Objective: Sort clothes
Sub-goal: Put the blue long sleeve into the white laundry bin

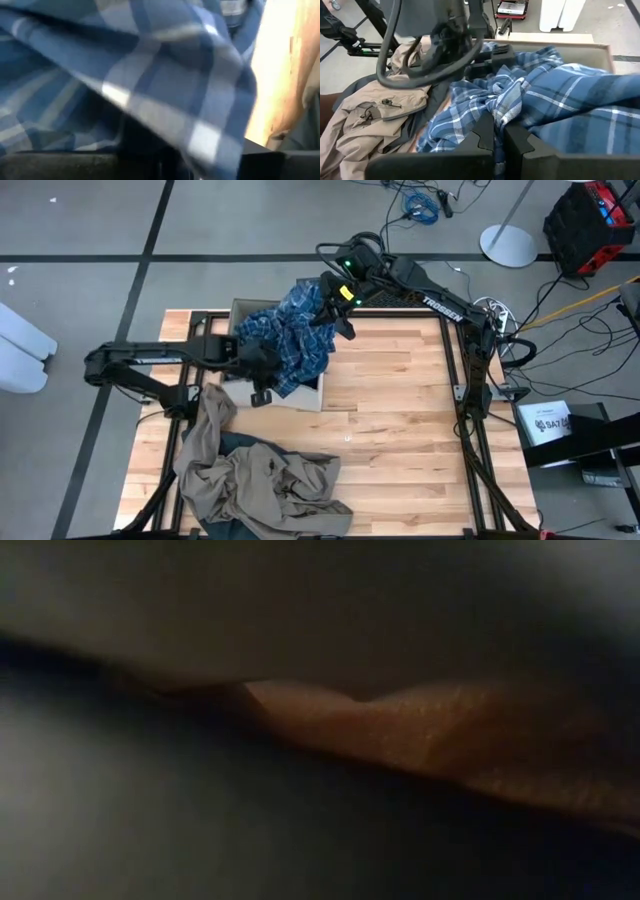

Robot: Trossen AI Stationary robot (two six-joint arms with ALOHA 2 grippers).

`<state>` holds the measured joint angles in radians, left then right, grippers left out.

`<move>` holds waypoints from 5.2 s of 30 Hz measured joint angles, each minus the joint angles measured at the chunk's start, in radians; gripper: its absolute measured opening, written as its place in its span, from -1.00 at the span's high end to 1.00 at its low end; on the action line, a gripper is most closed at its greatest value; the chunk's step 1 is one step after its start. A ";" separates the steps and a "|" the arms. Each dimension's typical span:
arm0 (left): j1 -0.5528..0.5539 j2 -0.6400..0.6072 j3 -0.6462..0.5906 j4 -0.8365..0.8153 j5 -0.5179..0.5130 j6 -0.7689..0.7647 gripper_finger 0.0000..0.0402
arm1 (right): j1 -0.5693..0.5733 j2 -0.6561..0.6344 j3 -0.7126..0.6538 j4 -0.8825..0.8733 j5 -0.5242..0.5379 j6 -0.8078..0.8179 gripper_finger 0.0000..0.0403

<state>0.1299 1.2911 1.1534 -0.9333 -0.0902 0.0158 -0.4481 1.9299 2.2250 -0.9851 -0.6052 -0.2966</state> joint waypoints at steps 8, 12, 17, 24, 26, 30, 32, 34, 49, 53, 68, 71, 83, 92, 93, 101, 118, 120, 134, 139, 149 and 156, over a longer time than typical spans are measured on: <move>0.005 -0.054 0.130 0.001 0.150 0.051 0.40 | 0.001 0.000 0.000 -0.019 -0.003 -0.001 1.00; 0.006 -0.078 0.155 -0.009 0.025 0.079 0.40 | 0.001 0.000 0.000 -0.019 -0.003 -0.010 1.00; 0.028 -0.075 0.155 -0.048 0.012 0.105 0.40 | 0.001 0.000 0.000 -0.019 -0.003 -0.011 1.00; 0.079 -0.006 0.154 -0.120 0.076 0.159 0.40 | 0.002 0.000 0.000 -0.020 -0.003 -0.005 1.00; 0.108 0.027 0.154 -0.145 0.078 0.174 0.40 | 0.007 0.000 0.000 -0.026 -0.003 -0.004 1.00; 0.165 0.105 0.154 -0.194 0.135 0.197 0.40 | 0.018 0.000 0.000 -0.054 -0.003 0.000 1.00; 0.189 0.147 0.154 -0.223 0.188 0.209 0.40 | 0.023 0.000 0.000 -0.073 -0.001 0.000 1.00; 0.207 0.187 0.154 -0.253 0.243 0.212 0.40 | 0.025 0.000 0.000 -0.094 0.002 0.000 1.00; 0.226 0.336 0.169 -0.349 0.374 0.237 0.40 | 0.031 0.001 -0.001 -0.206 0.004 -0.003 1.00; 0.229 0.271 0.215 -0.372 0.312 0.231 0.40 | 0.031 0.000 -0.001 -0.198 -0.006 -0.008 1.00; 0.203 -0.084 0.334 -0.309 0.279 0.113 0.40 | 0.031 0.000 0.000 -0.200 -0.002 -0.021 1.00; 0.143 -0.141 0.294 -0.217 0.364 0.046 0.40 | 0.032 0.000 0.000 -0.199 0.000 -0.021 1.00; -0.217 -0.173 0.070 0.120 0.457 -0.087 0.40 | 0.031 0.000 0.000 -0.191 0.002 -0.020 1.00; -0.254 -0.074 0.045 0.117 0.118 -0.032 0.40 | 0.031 0.000 0.000 -0.164 0.002 0.018 1.00; -0.254 -0.068 0.045 0.117 0.091 -0.031 0.40 | 0.031 0.000 0.000 -0.164 0.002 0.022 1.00; -0.253 -0.072 0.045 0.110 -0.087 -0.009 0.40 | 0.031 0.000 0.000 -0.170 0.002 0.023 1.00; -0.090 -0.087 0.026 0.015 -0.126 0.027 0.40 | 0.048 0.000 0.000 -0.165 0.003 0.023 1.00; -0.065 -0.087 -0.005 0.013 -0.122 0.040 0.40 | 0.054 0.000 0.000 -0.164 0.003 0.022 1.00; 0.016 -0.090 -0.115 0.050 0.082 0.047 0.40 | 0.083 0.000 0.000 -0.164 0.005 0.024 1.00; 0.016 -0.127 -0.023 0.083 0.041 0.080 0.40 | 0.083 0.000 0.000 -0.163 0.009 0.040 1.00; 0.006 -0.270 0.149 0.093 -0.193 0.019 0.40 | 0.084 -0.001 0.000 -0.104 0.056 0.028 1.00; -0.097 -0.436 0.085 0.180 -0.272 -0.073 0.40 | 0.108 0.010 0.000 0.157 0.052 0.028 1.00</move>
<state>0.0332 0.8556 1.2381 -0.7531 -0.3618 -0.0569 -0.3398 1.9401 2.2253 -0.8283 -0.5535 -0.2686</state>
